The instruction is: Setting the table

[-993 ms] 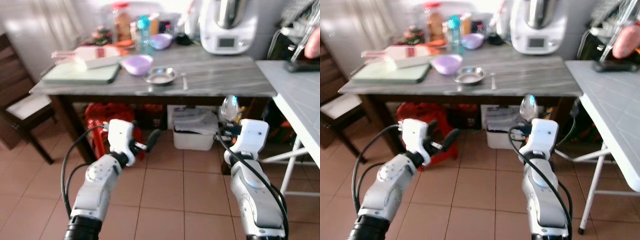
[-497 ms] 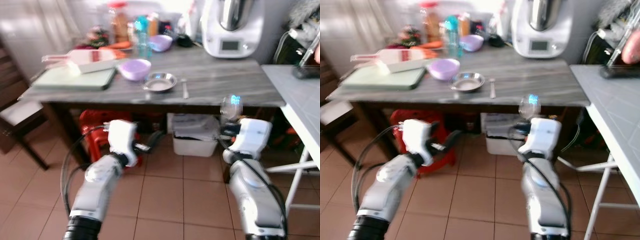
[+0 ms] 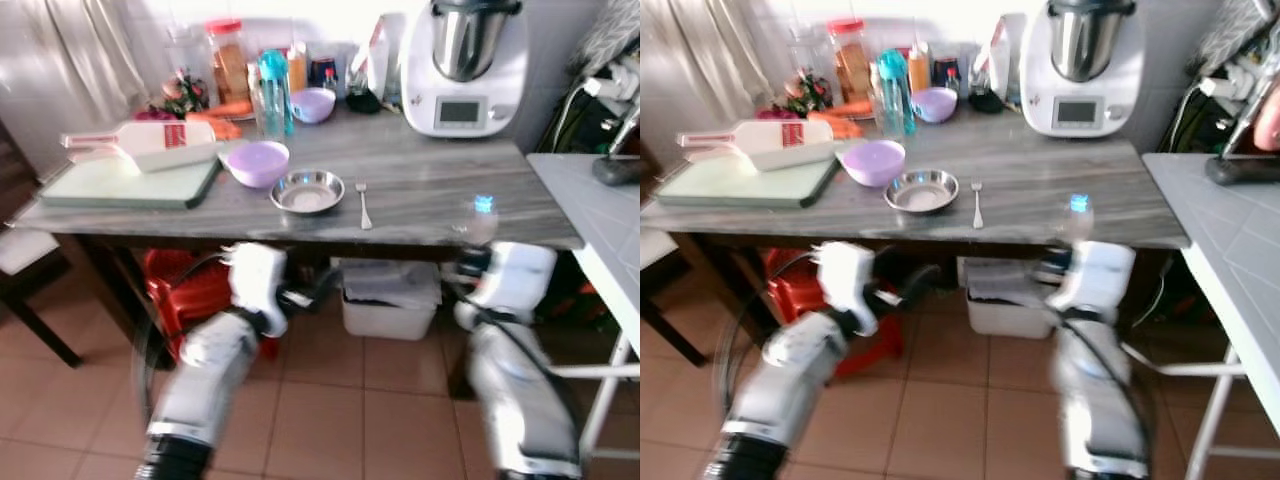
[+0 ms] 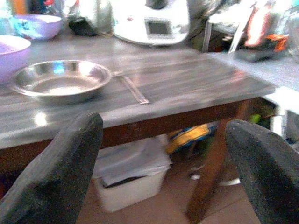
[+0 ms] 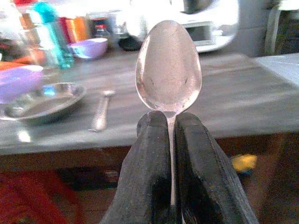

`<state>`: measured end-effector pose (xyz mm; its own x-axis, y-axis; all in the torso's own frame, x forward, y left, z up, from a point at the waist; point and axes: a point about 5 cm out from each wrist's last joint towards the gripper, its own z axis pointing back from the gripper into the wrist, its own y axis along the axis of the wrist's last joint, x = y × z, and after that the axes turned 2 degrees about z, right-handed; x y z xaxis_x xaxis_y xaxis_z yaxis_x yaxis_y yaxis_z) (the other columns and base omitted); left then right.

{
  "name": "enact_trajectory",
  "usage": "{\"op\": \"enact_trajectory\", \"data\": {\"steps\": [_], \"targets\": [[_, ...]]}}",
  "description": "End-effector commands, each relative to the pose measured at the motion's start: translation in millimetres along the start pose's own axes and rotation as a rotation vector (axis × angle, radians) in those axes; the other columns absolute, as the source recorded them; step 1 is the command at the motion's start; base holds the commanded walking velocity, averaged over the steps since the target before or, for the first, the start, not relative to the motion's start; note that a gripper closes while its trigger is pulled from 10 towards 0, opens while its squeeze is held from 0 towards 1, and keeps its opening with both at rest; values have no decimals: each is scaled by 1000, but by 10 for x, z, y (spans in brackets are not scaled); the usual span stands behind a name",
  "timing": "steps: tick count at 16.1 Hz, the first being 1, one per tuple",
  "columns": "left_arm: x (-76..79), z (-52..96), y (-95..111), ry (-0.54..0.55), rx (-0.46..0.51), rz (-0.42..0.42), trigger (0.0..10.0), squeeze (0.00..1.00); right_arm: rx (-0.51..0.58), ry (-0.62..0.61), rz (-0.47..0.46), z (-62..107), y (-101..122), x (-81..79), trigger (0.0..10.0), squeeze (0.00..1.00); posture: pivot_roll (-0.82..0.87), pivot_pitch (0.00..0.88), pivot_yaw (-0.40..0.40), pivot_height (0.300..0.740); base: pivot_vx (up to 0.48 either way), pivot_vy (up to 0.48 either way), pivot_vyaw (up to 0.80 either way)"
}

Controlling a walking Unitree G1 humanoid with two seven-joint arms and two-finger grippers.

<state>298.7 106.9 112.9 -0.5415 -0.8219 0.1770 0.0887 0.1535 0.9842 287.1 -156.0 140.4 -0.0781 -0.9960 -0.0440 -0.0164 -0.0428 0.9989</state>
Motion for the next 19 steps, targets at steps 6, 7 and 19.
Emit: {"op": "enact_trajectory", "data": {"steps": [6,7,19], "targets": [[-61,-42,81,71,28,-85,10000,0,13,-30,18,-6,25,95,10000,0,-41,0,44,740,211,0,0],[-159,-1,108,132,39,-106,10000,0,14,-33,20,-3,26,106,10000,0,-42,0,45,740,0,0,0],[-164,144,29,169,36,-84,10000,0,8,-40,8,-8,5,133,10000,0,-30,0,35,740,283,0,73]]}}
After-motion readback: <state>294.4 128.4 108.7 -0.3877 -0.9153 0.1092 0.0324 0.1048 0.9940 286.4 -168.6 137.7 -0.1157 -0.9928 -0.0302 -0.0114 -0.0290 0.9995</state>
